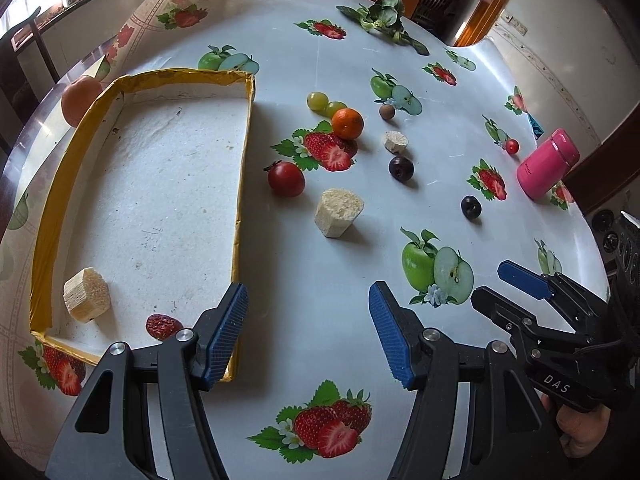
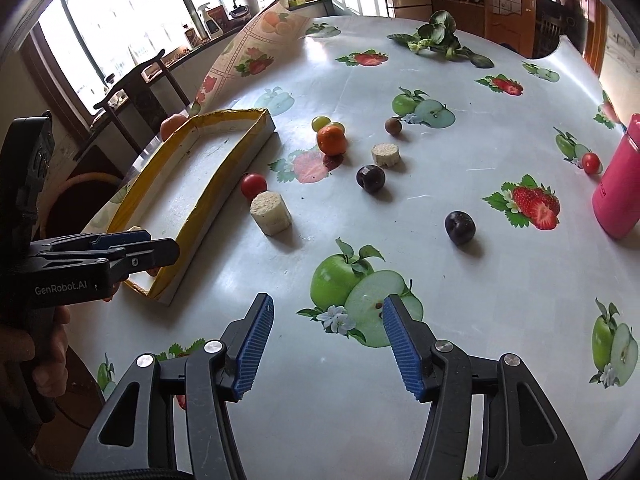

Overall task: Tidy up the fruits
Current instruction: 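Move both open tools back toward the remaining fruit, then grasp the round cream slice with the left tool while the right tool grasps a dark plum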

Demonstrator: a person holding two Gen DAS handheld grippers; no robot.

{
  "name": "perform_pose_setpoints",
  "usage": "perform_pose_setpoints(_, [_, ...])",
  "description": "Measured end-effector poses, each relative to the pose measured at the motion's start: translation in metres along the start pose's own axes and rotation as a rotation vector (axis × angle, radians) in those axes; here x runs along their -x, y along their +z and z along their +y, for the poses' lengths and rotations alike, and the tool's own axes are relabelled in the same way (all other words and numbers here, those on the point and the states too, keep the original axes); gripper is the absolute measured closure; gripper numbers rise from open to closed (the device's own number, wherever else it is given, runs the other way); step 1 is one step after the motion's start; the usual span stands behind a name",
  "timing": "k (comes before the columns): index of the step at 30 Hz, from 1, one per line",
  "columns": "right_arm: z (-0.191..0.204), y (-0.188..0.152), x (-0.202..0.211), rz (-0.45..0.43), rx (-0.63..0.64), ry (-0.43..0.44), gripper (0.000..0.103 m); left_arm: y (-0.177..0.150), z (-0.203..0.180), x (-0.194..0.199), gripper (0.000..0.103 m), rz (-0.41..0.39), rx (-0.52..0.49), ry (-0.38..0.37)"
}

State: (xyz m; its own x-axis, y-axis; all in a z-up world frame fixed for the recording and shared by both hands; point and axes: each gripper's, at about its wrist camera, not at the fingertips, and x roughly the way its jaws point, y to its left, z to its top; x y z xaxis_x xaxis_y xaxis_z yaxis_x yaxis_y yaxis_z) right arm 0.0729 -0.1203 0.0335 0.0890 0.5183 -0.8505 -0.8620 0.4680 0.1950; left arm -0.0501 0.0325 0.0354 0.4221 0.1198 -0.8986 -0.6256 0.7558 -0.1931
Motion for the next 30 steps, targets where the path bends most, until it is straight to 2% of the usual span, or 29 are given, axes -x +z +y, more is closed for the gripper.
perform_pose_setpoints(13, [-0.065,0.023,-0.026,-0.032,-0.094,-0.184,0.044,0.034,-0.025,-0.053,0.041,0.046,-0.005,0.025])
perform_pose_setpoints(20, [-0.082,0.037,-0.053,-0.011,-0.12,-0.204,0.044,0.048,-0.026,-0.086,0.041,0.088,0.009,0.039])
perform_pose_setpoints(22, [-0.085,0.04,-0.061,0.003,-0.126,-0.207,0.045,0.047,-0.023,-0.094,0.045,0.094,0.022,0.03])
perform_pose_setpoints(23, [-0.085,0.041,-0.064,0.004,-0.123,-0.214,0.045,0.047,-0.023,-0.093,0.048,0.073,0.016,0.037])
perform_pose_setpoints(24, [-0.084,0.041,-0.066,0.004,-0.115,-0.226,0.046,0.047,-0.024,-0.093,0.057,0.072,0.01,0.038])
perform_pose_setpoints(25, [-0.083,0.042,-0.067,0.005,-0.107,-0.238,0.049,0.048,-0.024,-0.092,0.069,0.068,0.002,0.04])
perform_pose_setpoints(26, [-0.082,0.043,-0.067,0.003,-0.102,-0.244,0.055,0.048,-0.023,-0.092,0.069,0.072,0.001,0.029])
perform_pose_setpoints(27, [-0.082,0.043,-0.067,0.002,-0.105,-0.221,0.07,0.048,-0.023,-0.09,0.069,0.074,0.001,0.023])
perform_pose_setpoints(28, [-0.081,0.044,-0.066,0.005,-0.111,-0.202,0.079,0.047,-0.022,-0.089,0.069,0.075,0.002,0.02])
perform_pose_setpoints(30, [-0.076,0.044,-0.062,0.0,-0.098,-0.221,0.079,0.044,-0.022,-0.084,0.069,0.071,0.0,0.015])
